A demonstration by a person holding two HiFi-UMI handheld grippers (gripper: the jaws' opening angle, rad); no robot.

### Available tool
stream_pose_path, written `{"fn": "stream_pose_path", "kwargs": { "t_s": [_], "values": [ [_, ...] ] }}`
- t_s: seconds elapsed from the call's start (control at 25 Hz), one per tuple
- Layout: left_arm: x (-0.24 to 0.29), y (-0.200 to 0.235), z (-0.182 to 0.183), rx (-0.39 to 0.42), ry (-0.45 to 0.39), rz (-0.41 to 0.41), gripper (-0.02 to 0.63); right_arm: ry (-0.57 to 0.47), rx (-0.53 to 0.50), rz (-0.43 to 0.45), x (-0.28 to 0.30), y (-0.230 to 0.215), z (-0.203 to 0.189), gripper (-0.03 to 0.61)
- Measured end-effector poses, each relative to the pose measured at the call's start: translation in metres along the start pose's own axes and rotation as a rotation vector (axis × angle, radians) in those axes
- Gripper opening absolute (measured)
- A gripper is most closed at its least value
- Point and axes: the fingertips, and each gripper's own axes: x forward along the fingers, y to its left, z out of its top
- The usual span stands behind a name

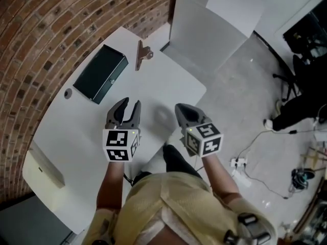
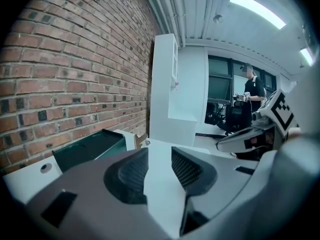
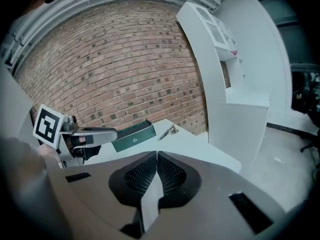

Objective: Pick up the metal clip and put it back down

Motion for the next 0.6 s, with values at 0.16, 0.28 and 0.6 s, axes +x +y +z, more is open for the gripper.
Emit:
{"fn": "stream_pose_path", "kwargs": {
  "t_s": [0.16,0.28,0.6],
  "values": [
    [0.039,0.004,0.01,-0.01,0.015,0.027,0.124,0.0,-0.028,0.018,0.021,-0.024,0.019,0.005],
    [0.067,0.008,0.015,-0.015,0.03,0.045,0.124,0.009,-0.036,0.035,0.036,-0.042,0.03,0.005],
    [0.126,0.035,0.016,-0.037,0.076,0.108,0.124,0.053,-0.049,0.087,0.081,-0.07,0.042,0.005]
  ]
}}
